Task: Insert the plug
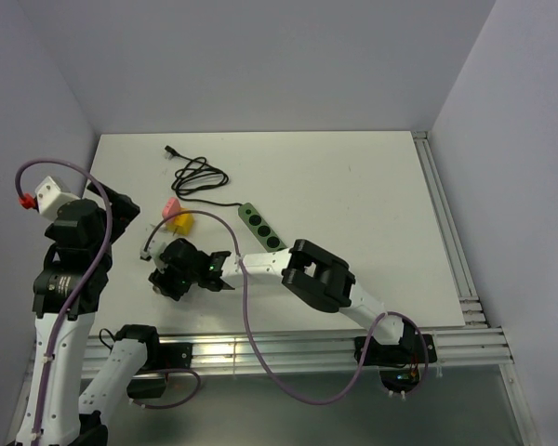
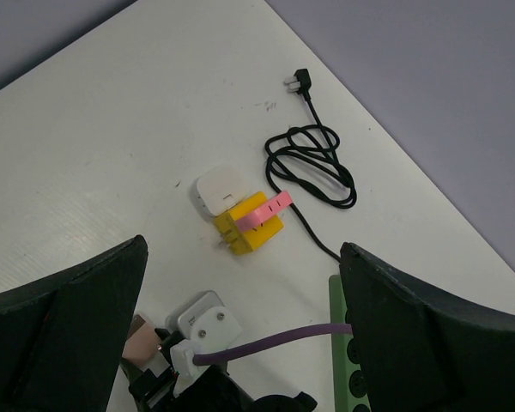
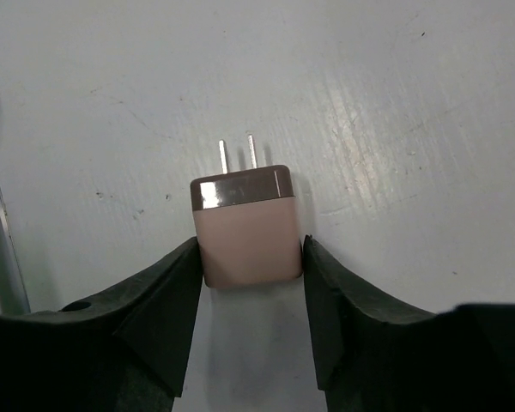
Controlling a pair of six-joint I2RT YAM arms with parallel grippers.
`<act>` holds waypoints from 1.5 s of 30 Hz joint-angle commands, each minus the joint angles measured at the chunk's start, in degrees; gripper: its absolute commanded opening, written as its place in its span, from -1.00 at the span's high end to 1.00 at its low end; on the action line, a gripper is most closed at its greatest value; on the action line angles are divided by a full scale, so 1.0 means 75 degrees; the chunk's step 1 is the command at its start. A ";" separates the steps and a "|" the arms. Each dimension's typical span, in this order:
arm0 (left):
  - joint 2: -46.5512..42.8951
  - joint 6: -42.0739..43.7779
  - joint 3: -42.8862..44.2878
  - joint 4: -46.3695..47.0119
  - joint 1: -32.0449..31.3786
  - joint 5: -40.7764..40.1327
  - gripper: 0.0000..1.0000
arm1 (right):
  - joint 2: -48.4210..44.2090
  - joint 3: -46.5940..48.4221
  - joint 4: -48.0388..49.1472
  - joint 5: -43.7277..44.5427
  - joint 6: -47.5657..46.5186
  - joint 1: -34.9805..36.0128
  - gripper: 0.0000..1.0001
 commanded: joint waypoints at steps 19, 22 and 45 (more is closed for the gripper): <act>-0.0324 0.1057 -0.0341 0.0871 -0.0029 0.1250 -0.79 | -0.2430 -0.2867 0.1500 0.0782 -0.0125 -0.0218 1.00; -0.0313 0.1456 -0.0364 0.1176 -0.0029 0.1989 -0.82 | -0.3226 -0.3522 0.1265 0.1018 0.0003 -0.0312 1.00; 0.2862 0.3964 -0.1032 0.2477 -0.0017 0.2975 -0.89 | -0.9602 -0.8095 0.0749 0.0609 0.1445 -0.2327 1.00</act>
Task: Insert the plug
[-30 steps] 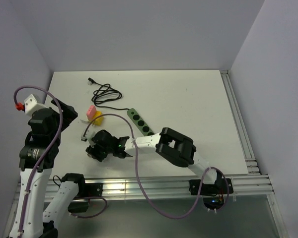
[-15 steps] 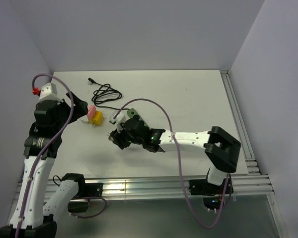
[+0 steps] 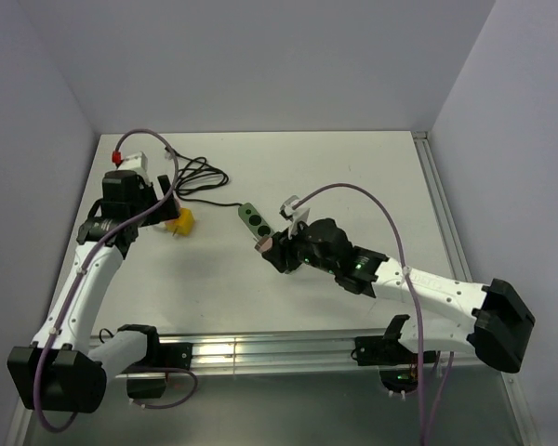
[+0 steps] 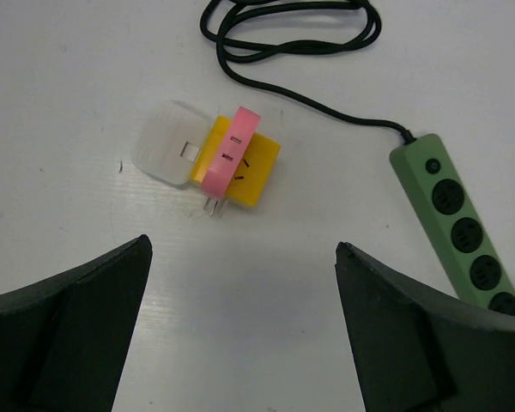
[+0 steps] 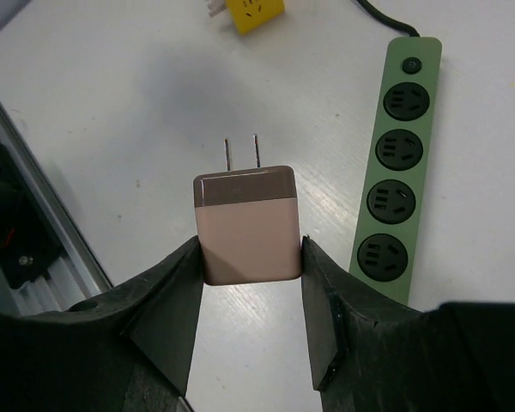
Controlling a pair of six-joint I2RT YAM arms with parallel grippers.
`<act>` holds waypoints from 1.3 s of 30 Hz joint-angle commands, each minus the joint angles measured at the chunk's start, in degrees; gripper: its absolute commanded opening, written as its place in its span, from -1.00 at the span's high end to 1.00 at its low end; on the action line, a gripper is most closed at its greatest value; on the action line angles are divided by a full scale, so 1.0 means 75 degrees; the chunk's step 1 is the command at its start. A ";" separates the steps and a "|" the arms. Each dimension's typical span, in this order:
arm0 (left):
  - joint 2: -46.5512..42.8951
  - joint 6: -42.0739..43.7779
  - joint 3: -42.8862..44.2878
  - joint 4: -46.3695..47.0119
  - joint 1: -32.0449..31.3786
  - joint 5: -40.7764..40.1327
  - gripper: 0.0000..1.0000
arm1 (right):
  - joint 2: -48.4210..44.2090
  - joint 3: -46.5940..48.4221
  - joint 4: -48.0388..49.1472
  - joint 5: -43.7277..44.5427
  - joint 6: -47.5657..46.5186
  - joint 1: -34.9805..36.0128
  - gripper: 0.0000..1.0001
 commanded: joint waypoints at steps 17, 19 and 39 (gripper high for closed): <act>0.2340 0.0783 -0.0572 0.1737 -0.0005 -0.0563 -0.94 | -0.1202 -0.0984 0.1054 -0.1119 0.0342 -0.0500 1.00; 0.2585 0.0877 -0.0490 0.1784 -0.0005 -0.0563 -0.95 | -0.1284 -0.0972 0.1031 -0.1154 0.0342 -0.0523 1.00; 0.3406 0.0959 0.0284 0.1609 0.0006 -0.0316 -0.99 | -0.1624 -0.1195 0.1077 -0.1259 0.0389 -0.0546 1.00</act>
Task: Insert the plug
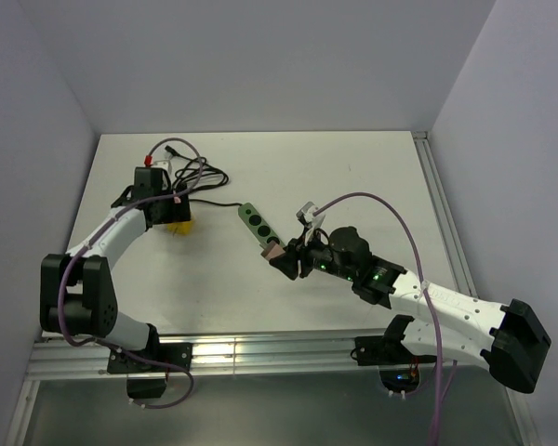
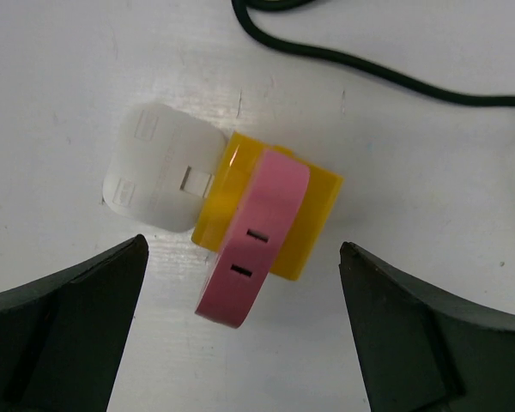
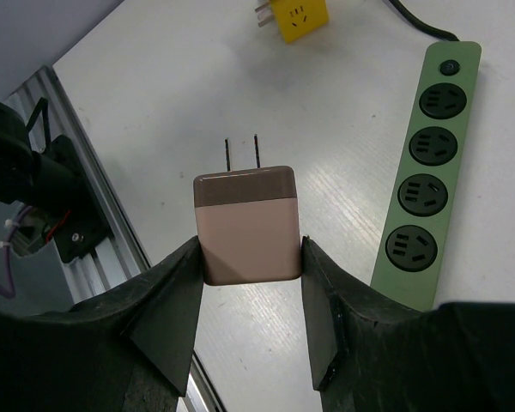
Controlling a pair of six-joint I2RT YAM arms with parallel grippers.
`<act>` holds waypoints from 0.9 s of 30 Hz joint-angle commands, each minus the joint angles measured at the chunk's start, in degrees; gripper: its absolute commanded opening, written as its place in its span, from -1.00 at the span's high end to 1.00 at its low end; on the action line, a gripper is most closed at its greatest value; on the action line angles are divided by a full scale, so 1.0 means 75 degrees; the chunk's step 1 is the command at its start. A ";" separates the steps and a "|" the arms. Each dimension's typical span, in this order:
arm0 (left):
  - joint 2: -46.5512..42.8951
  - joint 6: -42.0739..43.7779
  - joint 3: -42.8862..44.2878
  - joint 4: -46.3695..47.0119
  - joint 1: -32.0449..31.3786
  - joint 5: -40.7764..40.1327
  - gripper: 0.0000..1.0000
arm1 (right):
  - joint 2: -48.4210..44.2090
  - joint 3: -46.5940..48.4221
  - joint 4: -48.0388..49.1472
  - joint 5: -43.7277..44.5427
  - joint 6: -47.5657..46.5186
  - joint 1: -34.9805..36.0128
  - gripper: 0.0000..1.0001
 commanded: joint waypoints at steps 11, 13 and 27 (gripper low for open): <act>0.0699 0.0099 0.1266 -0.0176 0.0006 -0.0010 -0.99 | -0.0205 -0.0099 0.0489 -0.0140 0.0057 -0.0060 1.00; 0.0887 0.0217 0.1373 -0.0247 0.0006 0.0095 -0.99 | -0.0205 -0.0123 0.0547 -0.0164 0.0057 -0.0071 1.00; 0.1496 0.0111 0.1748 -0.0352 0.0006 0.0259 -0.96 | -0.0065 -0.0111 0.0630 -0.0340 0.0057 -0.0060 1.00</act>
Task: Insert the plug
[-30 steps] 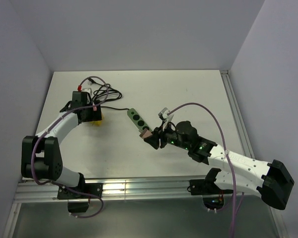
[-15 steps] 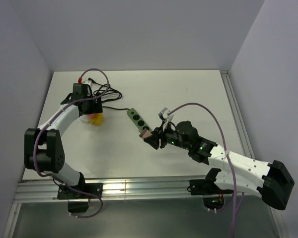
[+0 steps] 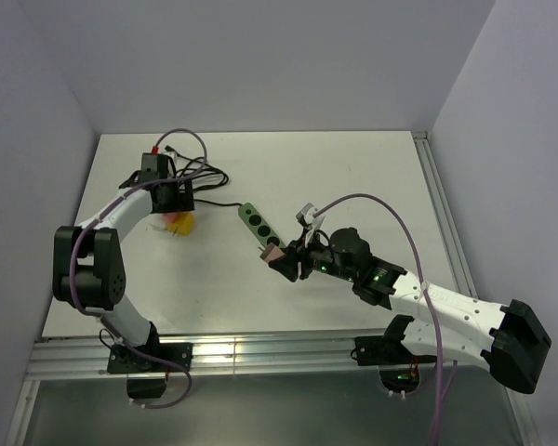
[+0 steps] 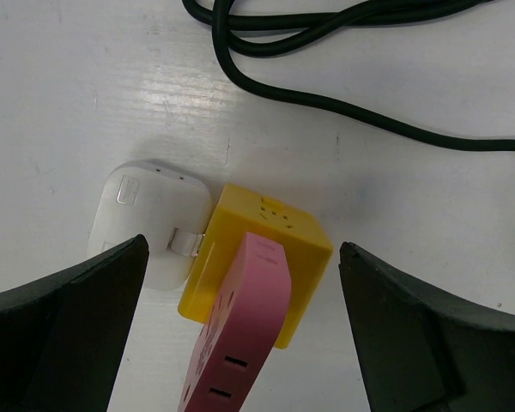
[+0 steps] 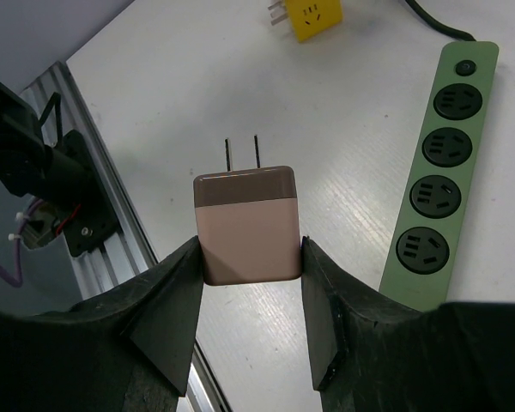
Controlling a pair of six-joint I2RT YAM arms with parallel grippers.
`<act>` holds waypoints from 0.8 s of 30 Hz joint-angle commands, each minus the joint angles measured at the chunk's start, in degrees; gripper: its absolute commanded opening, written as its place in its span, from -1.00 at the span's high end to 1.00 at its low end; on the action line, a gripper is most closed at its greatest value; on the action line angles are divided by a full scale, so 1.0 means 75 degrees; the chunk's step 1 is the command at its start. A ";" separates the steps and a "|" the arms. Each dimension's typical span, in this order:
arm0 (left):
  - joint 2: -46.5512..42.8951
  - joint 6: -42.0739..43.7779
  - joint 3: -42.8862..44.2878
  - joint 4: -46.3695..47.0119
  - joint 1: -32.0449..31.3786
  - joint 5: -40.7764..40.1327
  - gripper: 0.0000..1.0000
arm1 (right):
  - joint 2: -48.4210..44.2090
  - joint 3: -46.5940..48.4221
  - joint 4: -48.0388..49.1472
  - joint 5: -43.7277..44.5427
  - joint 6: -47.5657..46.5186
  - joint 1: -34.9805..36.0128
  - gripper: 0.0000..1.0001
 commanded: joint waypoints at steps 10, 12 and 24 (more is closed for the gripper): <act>-0.0010 0.0144 0.0185 0.0015 0.0006 0.0175 -0.93 | -0.0006 0.0009 0.0504 -0.0118 0.0031 -0.0071 1.00; -0.0022 0.0156 0.0150 0.0015 0.0006 0.0198 -0.95 | 0.0005 0.0008 0.0516 -0.0130 0.0031 -0.0071 1.00; -0.0010 0.0191 0.0010 0.0003 0.0006 0.0222 -0.99 | 0.0006 -0.0015 0.0539 -0.0177 0.0054 -0.0071 1.00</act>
